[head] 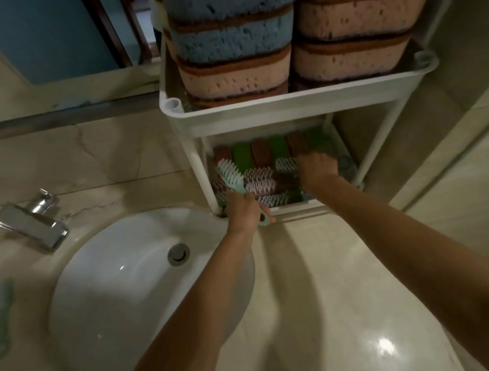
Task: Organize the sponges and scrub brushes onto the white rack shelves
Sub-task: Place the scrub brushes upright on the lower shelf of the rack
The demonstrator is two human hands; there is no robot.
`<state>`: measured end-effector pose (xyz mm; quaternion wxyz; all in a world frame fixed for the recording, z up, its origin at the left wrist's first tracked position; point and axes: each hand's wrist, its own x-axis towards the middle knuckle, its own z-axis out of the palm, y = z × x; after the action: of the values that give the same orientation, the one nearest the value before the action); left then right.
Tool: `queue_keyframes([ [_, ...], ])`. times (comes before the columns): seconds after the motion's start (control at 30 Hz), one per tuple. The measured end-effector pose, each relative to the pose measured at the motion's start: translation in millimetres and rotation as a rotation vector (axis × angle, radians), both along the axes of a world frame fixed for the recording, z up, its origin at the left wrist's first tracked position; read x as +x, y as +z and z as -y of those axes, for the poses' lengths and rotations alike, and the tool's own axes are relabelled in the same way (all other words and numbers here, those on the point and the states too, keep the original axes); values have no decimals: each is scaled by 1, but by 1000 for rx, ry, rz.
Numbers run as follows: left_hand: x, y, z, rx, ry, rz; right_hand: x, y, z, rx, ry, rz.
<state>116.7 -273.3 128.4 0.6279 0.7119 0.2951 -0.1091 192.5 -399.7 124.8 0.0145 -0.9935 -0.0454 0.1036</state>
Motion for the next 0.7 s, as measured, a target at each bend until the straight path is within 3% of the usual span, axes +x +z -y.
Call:
queue_keyframes([
  [0.13,6,-5,3,23,40,5,7,-17,5,67,-8,-17],
  [0.3,15,-11,6,11,37,-3,12,-24,18,-7,26,-61],
  [0.7,17,-24,-1,-85,15,-20,13,-35,23,60,7,28],
])
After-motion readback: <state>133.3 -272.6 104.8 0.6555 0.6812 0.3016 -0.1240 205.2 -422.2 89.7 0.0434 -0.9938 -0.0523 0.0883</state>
